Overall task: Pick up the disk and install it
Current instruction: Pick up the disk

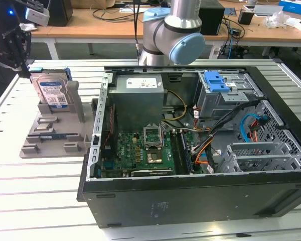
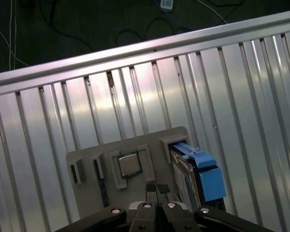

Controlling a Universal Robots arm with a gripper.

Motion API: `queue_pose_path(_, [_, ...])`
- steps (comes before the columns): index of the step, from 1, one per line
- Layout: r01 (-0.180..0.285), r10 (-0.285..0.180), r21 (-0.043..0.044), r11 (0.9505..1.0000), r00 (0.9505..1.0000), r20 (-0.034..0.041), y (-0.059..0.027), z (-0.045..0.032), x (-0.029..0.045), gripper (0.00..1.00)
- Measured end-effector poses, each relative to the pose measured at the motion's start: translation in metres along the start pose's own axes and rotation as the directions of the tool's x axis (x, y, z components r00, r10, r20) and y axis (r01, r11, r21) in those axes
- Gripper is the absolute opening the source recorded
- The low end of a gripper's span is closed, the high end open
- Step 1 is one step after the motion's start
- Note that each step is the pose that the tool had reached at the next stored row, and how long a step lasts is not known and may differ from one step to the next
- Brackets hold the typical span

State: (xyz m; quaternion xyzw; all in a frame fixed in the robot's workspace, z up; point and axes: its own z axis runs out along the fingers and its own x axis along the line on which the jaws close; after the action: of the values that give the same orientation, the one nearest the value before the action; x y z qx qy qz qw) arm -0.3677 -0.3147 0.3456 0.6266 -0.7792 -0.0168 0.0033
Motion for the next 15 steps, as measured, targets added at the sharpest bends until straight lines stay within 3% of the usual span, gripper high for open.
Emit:
queue_pose_path(5, [0.014,-0.014,-0.0002,0.9999,0.9999,-0.0004,0.0002,-0.0024,-0.001,0.11])
queue_pose_path(8, [0.015,-0.015,-0.0002,0.9999,0.9999,-0.0004,0.0006,-0.0089,-0.0023,0.11])
queue_pose_path(11, [0.02,-0.02,-0.0003,0.9998,0.9998,-0.0006,0.0015,-0.0227,-0.0049,0.11])
queue_pose_path(15, [0.03,-0.03,-0.0003,0.9995,0.9995,-0.0008,0.0017,-0.025,-0.0055,0.11])
